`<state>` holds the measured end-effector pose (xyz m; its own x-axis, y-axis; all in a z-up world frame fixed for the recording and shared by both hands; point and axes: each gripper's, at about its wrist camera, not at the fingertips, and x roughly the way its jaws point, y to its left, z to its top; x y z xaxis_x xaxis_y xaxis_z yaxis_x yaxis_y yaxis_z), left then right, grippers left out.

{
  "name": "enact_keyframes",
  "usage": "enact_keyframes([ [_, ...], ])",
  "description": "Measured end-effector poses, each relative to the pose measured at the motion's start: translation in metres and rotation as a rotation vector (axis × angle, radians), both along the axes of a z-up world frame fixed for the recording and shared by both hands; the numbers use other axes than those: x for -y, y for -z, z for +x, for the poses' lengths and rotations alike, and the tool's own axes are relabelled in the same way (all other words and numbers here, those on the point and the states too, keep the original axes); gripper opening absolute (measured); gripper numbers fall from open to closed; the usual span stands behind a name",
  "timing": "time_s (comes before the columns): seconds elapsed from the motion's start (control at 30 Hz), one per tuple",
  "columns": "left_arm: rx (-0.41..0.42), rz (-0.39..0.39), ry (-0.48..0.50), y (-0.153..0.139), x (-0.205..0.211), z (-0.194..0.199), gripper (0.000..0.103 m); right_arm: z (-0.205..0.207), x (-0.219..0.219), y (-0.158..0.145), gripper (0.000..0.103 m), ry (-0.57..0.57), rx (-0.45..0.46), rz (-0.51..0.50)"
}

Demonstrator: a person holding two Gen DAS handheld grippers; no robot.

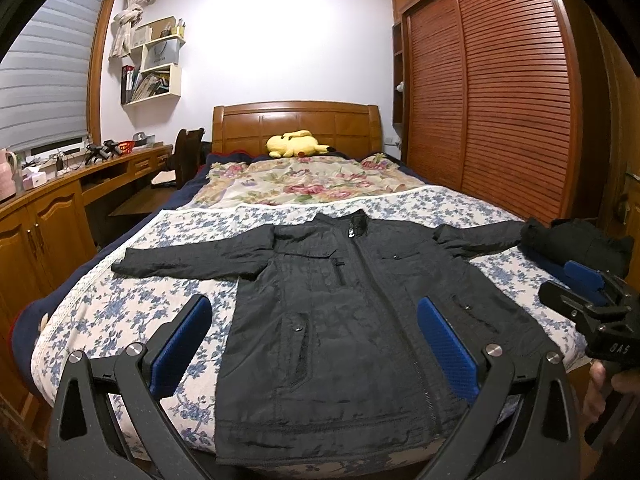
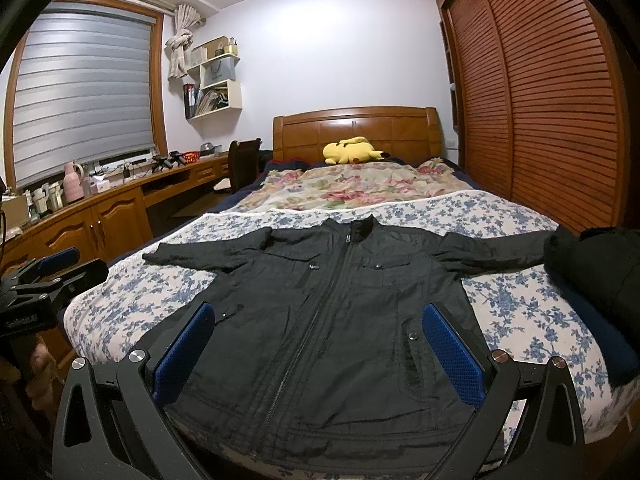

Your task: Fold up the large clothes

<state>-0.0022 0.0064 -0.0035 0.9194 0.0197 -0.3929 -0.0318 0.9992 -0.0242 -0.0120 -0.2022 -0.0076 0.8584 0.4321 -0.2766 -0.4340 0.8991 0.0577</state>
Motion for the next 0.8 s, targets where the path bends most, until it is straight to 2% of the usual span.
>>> enact_keyframes([
  [0.3,-0.058,-0.003,-0.063,0.021,-0.028,0.014,0.103,0.023,-0.018,0.005,0.103,-0.055,-0.03,-0.055],
  [0.8,-0.12,0.002,-0.127,0.054,-0.065,0.037,0.103,0.063,-0.035,0.014,0.103,-0.131,-0.076,-0.08],
])
